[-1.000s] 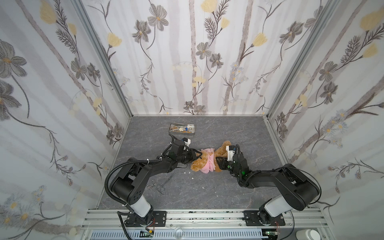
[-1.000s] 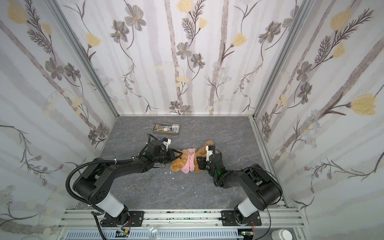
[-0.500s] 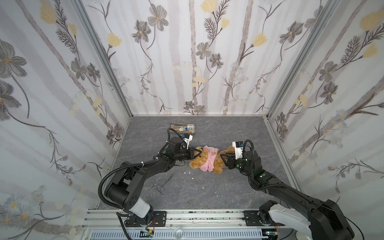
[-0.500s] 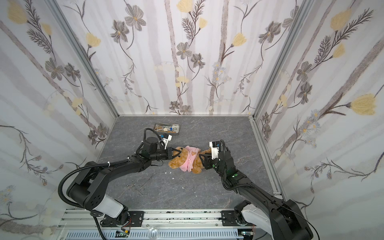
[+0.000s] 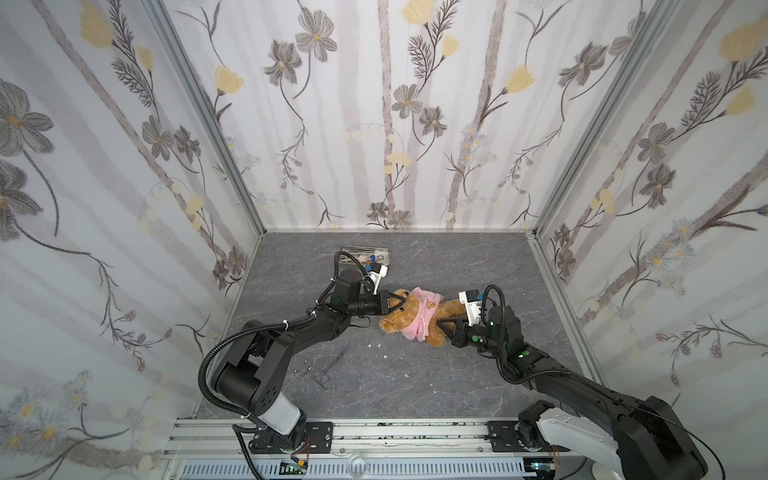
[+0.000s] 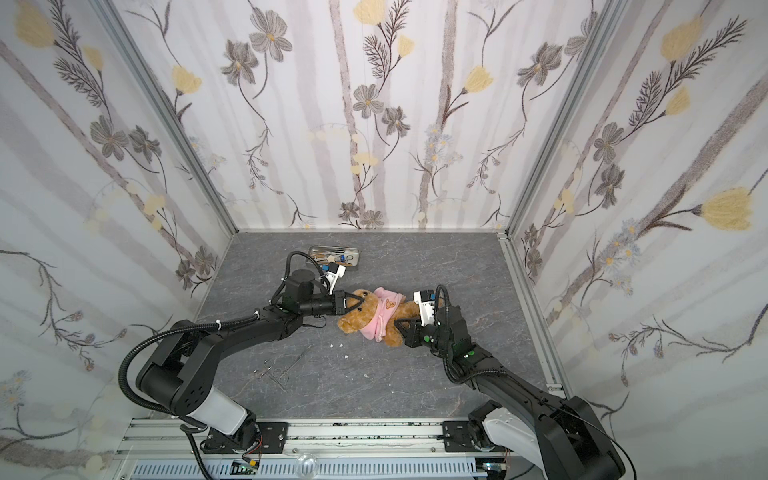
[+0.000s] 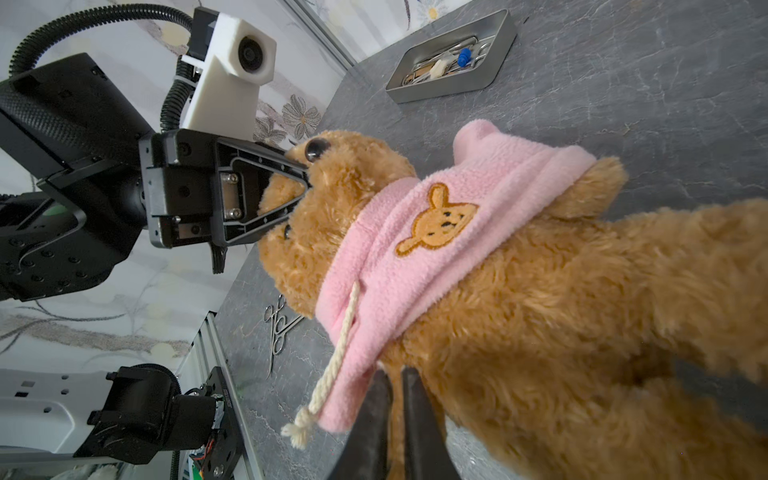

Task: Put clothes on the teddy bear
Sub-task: 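Hold the bear with both grippers and stretch it along the table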

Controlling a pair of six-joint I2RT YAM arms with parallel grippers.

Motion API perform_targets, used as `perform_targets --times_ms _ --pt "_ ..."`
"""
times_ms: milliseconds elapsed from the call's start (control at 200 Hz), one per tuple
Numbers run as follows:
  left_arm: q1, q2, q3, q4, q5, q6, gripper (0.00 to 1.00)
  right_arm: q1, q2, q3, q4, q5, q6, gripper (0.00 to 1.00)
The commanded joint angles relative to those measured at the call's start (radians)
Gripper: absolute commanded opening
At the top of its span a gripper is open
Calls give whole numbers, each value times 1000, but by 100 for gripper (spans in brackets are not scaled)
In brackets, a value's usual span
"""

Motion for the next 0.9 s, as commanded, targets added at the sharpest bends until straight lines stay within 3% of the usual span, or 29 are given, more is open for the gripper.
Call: perform_targets --times_ms 0,894 --pt "1 -6 0 70 25 -8 0 -5 47 8 108 11 63 12" --pt "-21 -15 -14 89 64 3 0 44 324 26 404 12 228 24"
